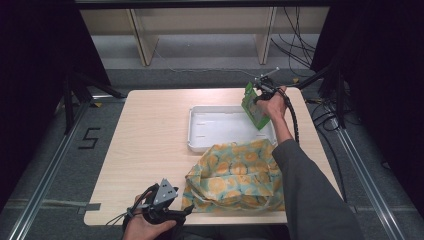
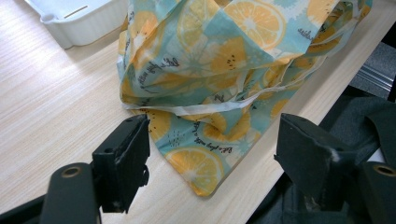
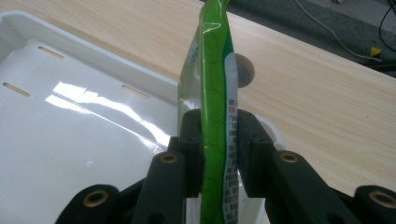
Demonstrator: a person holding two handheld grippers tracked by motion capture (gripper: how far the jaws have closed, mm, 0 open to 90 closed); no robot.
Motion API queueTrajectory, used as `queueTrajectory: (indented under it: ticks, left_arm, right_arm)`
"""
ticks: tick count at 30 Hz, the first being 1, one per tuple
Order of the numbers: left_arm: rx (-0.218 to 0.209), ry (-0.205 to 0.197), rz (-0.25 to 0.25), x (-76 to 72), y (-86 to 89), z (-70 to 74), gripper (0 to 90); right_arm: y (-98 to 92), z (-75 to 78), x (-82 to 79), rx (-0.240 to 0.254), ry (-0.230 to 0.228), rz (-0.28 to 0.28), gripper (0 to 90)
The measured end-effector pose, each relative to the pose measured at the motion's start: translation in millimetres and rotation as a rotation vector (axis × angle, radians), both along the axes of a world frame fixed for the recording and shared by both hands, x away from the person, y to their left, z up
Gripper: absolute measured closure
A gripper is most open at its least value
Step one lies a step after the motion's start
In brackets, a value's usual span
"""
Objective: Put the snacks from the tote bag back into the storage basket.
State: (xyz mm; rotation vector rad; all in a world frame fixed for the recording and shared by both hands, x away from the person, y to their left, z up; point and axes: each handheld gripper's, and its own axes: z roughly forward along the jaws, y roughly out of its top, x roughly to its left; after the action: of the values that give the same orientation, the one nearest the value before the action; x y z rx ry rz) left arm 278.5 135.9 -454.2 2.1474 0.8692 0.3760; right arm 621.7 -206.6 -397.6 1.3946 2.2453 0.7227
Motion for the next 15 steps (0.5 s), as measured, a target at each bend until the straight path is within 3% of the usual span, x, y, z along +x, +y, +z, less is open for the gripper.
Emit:
queueTrajectory:
  ticks: [4,7,15]
  left_arm:
    - [0.0,-0.001,-0.001,0.2,0.1,0.1,25.6]
    - [-0.001,-0.001,-0.002,0.1,-0.1,0.2,25.6]
    - [0.005,-0.003,-0.001,0.3,-0.3,-0.3,25.6]
  right_arm:
    - [-0.3,-2.1,-0.3,0.016,0.003,-0.001,74.3]
    - [0.0,-2.9,-0.7,0.066,0.025,-0.017,74.4]
    - [-1.1,-3.1,-1.1,0.074,0.037,-0.031,73.2]
